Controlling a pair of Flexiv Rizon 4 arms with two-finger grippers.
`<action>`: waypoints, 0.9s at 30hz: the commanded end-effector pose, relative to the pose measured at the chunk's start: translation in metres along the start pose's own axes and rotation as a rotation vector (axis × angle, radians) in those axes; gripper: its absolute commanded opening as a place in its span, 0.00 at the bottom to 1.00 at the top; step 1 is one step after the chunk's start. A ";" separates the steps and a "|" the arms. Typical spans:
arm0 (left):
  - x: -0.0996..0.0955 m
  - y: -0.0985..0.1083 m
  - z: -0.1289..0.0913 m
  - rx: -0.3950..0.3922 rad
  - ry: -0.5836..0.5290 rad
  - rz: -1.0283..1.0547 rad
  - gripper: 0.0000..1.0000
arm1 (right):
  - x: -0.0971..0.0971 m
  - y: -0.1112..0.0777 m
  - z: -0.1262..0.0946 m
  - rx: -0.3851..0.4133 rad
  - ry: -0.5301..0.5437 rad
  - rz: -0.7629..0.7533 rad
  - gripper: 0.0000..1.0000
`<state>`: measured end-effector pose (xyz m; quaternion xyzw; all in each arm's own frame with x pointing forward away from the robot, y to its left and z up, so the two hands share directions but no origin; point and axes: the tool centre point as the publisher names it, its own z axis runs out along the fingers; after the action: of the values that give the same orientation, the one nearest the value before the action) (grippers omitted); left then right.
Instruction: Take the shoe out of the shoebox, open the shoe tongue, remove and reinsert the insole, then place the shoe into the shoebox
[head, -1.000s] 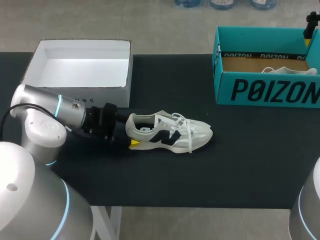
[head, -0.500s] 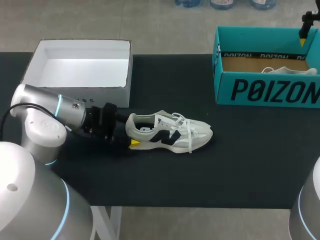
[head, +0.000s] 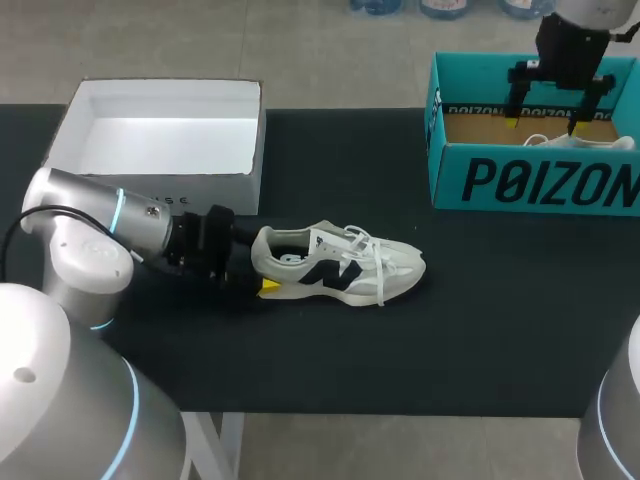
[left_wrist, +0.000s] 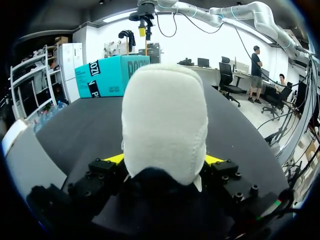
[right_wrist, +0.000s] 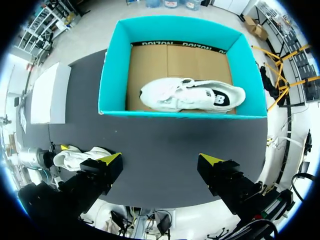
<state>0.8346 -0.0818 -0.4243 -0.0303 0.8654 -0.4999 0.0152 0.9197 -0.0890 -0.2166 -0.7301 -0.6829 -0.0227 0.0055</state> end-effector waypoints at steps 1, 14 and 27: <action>0.000 0.000 0.000 0.002 -0.001 0.000 0.00 | 0.023 -0.024 0.018 -0.027 -0.007 -0.007 1.00; 0.000 0.000 0.000 0.002 -0.001 0.000 0.00 | 0.061 -0.057 0.039 0.050 0.025 -0.048 1.00; 0.000 0.000 0.000 0.002 -0.001 0.000 0.00 | 0.077 -0.063 0.037 0.032 -0.006 0.013 1.00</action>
<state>0.8347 -0.0817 -0.4243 -0.0303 0.8655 -0.4999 0.0151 0.8668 -0.0213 -0.2534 -0.7201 -0.6930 -0.0151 0.0315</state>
